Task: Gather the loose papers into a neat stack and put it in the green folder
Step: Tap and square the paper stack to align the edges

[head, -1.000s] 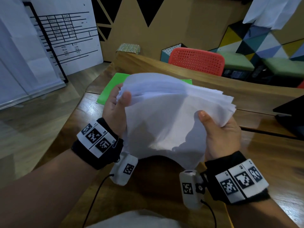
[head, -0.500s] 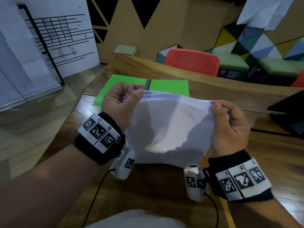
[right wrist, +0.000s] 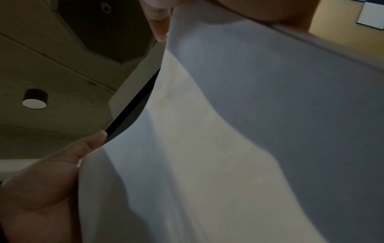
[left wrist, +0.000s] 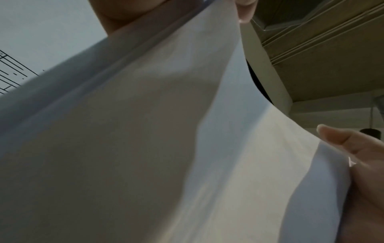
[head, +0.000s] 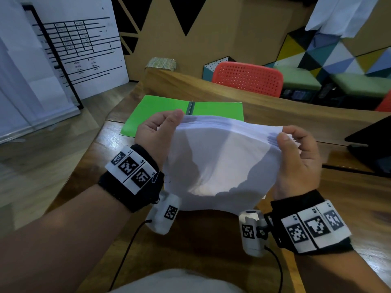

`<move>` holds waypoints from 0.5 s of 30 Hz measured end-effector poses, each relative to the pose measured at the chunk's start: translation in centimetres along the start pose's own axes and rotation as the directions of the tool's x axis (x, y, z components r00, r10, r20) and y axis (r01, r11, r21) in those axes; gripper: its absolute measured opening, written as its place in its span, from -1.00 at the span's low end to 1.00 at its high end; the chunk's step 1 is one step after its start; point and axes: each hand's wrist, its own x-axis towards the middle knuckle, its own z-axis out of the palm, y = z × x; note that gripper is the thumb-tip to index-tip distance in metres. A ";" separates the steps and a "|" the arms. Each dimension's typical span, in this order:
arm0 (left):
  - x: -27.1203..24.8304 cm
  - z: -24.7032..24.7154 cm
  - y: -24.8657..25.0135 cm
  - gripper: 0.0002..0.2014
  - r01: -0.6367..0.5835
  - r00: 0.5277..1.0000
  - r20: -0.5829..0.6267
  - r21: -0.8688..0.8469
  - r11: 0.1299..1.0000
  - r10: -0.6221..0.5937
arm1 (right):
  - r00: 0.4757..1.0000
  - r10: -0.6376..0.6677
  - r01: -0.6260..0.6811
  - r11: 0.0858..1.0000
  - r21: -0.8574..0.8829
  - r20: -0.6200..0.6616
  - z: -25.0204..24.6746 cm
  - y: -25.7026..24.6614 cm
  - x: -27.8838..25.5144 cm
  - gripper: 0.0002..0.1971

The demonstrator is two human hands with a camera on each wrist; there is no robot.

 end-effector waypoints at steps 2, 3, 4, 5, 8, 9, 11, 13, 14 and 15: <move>0.1 0.2 0.0 -0.75 0.000 0.999 -0.050 0.027 1.000 0.001 | 1.000 0.005 -0.005 0.999 0.033 -0.012 0.0 -0.2 0.2 -0.97; 0.2 0.4 0.2 -0.74 0.000 0.997 -0.072 0.018 1.000 0.001 | 1.000 0.005 -0.004 0.999 0.045 -0.021 -0.1 -0.1 0.4 -0.98; 0.3 0.5 0.3 -0.73 -0.002 0.997 -0.079 0.012 1.000 0.003 | 0.999 0.010 -0.008 0.998 0.060 -0.031 -0.3 -0.1 0.6 -0.98; 0.3 0.5 0.4 -0.73 -0.005 0.996 -0.085 0.008 1.000 0.005 | 0.999 0.018 -0.015 0.997 0.072 -0.035 -0.5 0.2 0.7 -0.96; 0.6 -0.4 -0.4 -0.78 -0.047 0.998 0.033 -0.035 0.998 0.049 | 0.995 0.072 -0.074 0.997 0.020 0.066 -1.1 1.0 0.6 -0.58; 0.5 -0.8 -1.0 -0.49 -0.051 0.995 0.091 0.001 0.999 0.051 | 0.988 0.120 -0.121 0.993 0.003 0.095 -1.1 1.4 0.4 -0.49; -0.2 -0.9 -1.5 -0.08 -0.022 0.987 0.161 0.171 0.985 -0.005 | 0.972 0.192 -0.190 0.981 -0.031 0.135 -0.8 2.2 -0.1 -0.48; -0.6 -0.8 -1.9 -0.48 0.004 0.987 0.153 0.287 0.958 -0.050 | 0.972 0.213 -0.207 0.976 -0.066 0.102 -0.3 2.3 -0.6 -0.66; -0.9 -0.6 -1.7 -0.73 0.044 0.992 0.099 0.307 0.951 -0.078 | 0.970 0.227 -0.223 0.973 -0.056 0.083 -0.1 2.1 -0.7 -0.71; -1.0 -0.5 -1.5 -0.83 0.058 0.994 0.072 0.291 0.955 -0.082 | 0.969 0.238 -0.236 0.971 -0.033 0.070 -0.1 1.9 -0.7 -0.72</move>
